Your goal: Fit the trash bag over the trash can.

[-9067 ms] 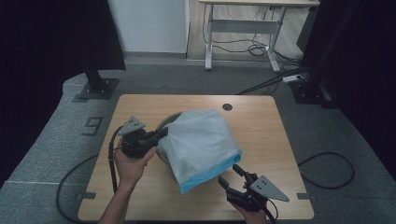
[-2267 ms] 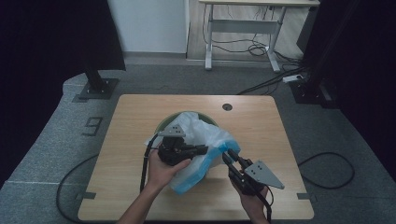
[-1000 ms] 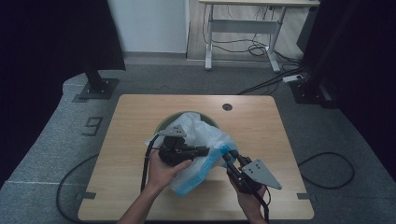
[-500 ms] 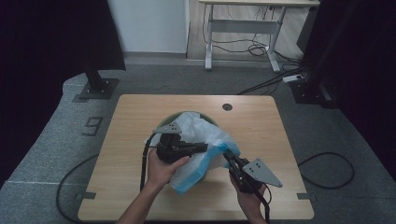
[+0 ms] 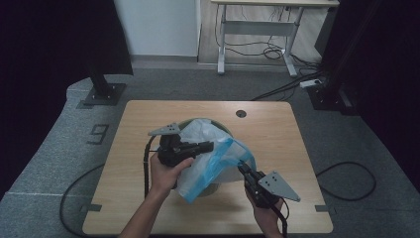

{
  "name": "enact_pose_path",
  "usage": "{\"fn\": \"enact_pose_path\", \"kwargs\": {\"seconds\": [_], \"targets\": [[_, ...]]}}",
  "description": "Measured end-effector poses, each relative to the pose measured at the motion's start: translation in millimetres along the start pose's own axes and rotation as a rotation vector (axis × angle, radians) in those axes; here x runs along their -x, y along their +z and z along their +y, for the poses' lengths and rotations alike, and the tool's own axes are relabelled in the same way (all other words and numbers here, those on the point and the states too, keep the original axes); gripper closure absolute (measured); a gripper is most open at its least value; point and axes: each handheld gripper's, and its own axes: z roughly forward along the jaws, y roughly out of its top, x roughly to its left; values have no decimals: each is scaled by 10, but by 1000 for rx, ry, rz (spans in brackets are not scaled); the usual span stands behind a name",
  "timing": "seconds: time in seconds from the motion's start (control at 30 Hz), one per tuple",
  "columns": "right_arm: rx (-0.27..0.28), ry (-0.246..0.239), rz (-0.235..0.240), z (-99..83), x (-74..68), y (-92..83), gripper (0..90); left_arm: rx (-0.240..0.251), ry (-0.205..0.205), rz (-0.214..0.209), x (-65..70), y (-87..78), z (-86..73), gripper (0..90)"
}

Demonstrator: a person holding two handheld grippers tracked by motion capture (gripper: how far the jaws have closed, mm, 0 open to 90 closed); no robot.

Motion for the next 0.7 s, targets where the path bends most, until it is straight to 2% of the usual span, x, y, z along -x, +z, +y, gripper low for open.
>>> {"fn": "enact_pose_path", "kwargs": {"seconds": [0.13, 0.43, 0.7], "targets": [[-16, -10, -2, -35, 17, -35, 893, 44, -16, 26, -96, -112, 47, 897], [-38, -24, 26, -147, 46, -111, 892, 78, -38, 74, -232, -269, 64, 897], [-66, -35, 11, -69, 186, -131, 892, 118, -49, 85, -337, -396, 118, 897]]}}
